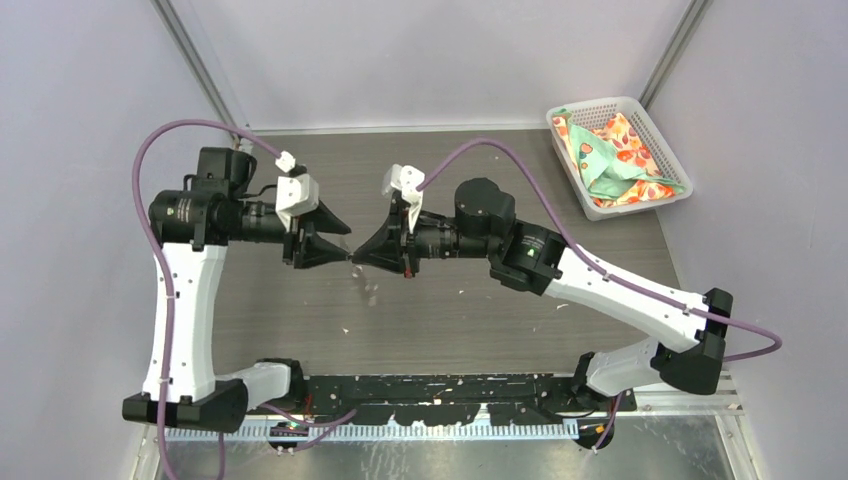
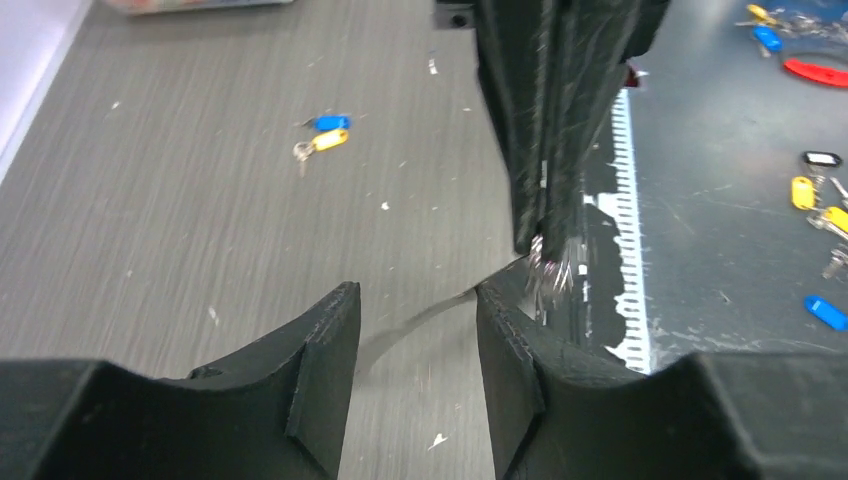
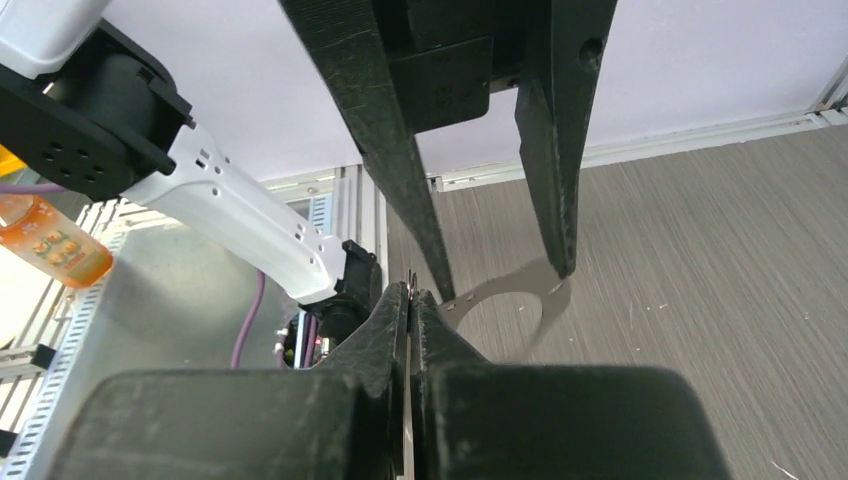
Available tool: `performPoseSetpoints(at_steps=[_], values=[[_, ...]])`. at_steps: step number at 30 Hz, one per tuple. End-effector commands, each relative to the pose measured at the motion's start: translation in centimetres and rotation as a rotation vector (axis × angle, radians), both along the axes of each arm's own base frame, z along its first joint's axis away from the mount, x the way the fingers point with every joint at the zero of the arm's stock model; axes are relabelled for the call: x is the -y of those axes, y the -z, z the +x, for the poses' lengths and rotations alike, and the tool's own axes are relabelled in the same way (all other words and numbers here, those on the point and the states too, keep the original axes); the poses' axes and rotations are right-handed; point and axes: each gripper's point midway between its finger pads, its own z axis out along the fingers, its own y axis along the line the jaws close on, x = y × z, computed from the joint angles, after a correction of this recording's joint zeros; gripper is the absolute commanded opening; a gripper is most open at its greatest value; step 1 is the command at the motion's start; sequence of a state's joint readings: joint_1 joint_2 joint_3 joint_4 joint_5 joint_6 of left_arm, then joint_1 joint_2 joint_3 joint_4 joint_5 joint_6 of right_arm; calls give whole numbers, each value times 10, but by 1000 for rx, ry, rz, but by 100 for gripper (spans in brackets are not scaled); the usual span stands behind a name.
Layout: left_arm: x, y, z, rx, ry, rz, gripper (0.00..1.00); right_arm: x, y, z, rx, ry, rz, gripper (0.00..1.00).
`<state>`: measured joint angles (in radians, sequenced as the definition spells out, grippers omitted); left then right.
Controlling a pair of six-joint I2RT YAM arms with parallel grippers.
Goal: Put the keys on the keyring
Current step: Pick up the keyring from the center of the board, then adjust the keyring.
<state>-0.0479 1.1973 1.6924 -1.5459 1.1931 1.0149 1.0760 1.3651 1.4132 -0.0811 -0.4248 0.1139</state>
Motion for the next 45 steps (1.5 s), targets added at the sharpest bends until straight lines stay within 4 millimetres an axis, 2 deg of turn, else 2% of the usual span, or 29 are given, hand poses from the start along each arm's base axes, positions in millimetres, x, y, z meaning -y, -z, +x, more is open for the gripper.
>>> performPoseSetpoints(at_steps=[1, 10, 15, 18, 23, 27, 39, 45], values=[[12, -6, -71, -202, 95, -57, 48, 7, -16, -2, 69, 60, 30, 1], [16, -7, -91, -163, 96, -66, 44, 11, -19, -10, 91, 60, 37, 1], [9, 10, -94, -130, 84, 4, 45, 18, -22, -12, 107, 64, 39, 1], [7, 14, -88, -104, 63, 25, 45, 18, -22, -15, 107, 49, 36, 1], [10, 2, -64, -24, -29, -15, 47, 14, -17, -19, 109, 20, 10, 1], [7, 1, -54, 34, -64, -1, 47, 14, -14, -22, 109, 4, -2, 1], [16, -7, -66, -34, 30, -44, 47, 12, -15, -31, 110, -40, -6, 1], [18, -7, -67, -43, 47, -39, 43, 11, -16, -34, 109, -48, -5, 1]])
